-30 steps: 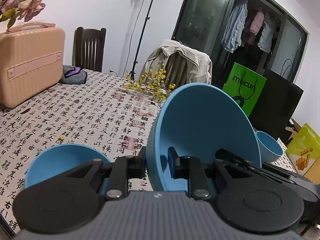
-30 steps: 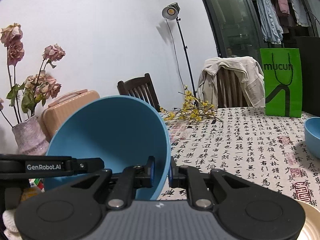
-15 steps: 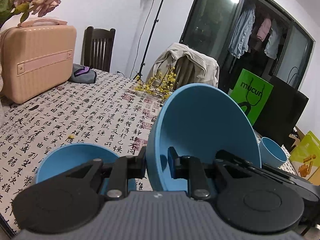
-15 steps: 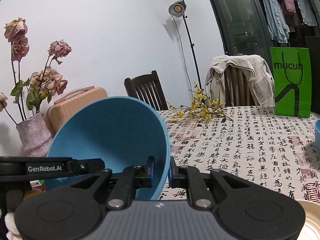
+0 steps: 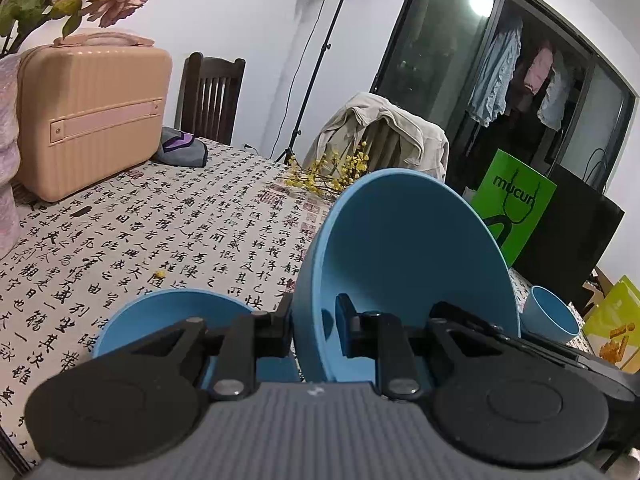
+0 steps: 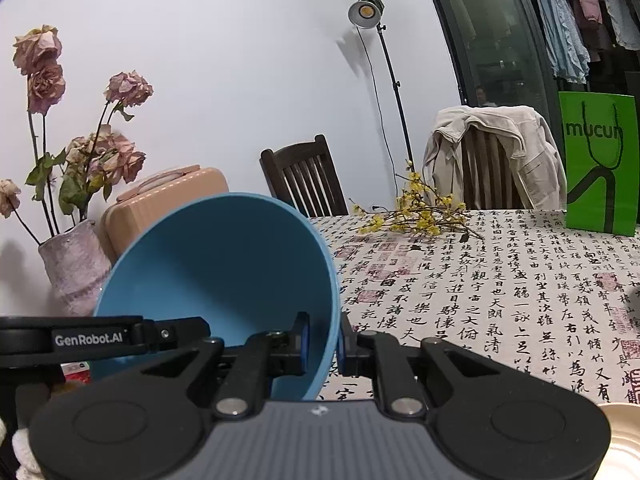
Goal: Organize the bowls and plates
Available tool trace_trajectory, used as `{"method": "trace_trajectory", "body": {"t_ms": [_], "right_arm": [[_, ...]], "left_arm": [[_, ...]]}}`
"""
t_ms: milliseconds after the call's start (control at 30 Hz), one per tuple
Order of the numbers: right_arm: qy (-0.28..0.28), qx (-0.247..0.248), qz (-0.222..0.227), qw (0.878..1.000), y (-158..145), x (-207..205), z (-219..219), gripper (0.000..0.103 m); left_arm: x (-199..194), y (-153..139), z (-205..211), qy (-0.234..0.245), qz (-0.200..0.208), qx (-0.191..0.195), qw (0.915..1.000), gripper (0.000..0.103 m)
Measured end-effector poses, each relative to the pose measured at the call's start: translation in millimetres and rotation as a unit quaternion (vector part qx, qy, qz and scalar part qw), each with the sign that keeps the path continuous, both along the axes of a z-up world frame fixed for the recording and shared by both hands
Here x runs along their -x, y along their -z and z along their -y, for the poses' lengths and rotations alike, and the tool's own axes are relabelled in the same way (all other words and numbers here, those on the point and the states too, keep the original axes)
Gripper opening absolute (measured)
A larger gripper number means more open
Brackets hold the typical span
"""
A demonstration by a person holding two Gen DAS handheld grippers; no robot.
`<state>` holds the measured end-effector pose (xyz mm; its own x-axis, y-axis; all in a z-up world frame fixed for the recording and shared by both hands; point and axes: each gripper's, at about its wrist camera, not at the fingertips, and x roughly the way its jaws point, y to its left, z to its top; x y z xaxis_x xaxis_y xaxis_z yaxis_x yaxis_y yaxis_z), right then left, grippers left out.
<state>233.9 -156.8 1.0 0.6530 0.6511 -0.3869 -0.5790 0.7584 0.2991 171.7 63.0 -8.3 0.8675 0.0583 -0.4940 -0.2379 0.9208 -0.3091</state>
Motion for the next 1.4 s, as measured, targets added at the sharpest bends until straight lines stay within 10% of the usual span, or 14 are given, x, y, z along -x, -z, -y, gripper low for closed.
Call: {"method": "trace_trajectory", "body": {"t_ms": [1400], "right_arm": [[-0.044,0.017,-0.014,0.999,2.8,-6.2,-62.5,0.013]], "left_arm": [[13.5,9.3,-51.5,-0.057,0.004,0.022,0.9981,0.021]]}}
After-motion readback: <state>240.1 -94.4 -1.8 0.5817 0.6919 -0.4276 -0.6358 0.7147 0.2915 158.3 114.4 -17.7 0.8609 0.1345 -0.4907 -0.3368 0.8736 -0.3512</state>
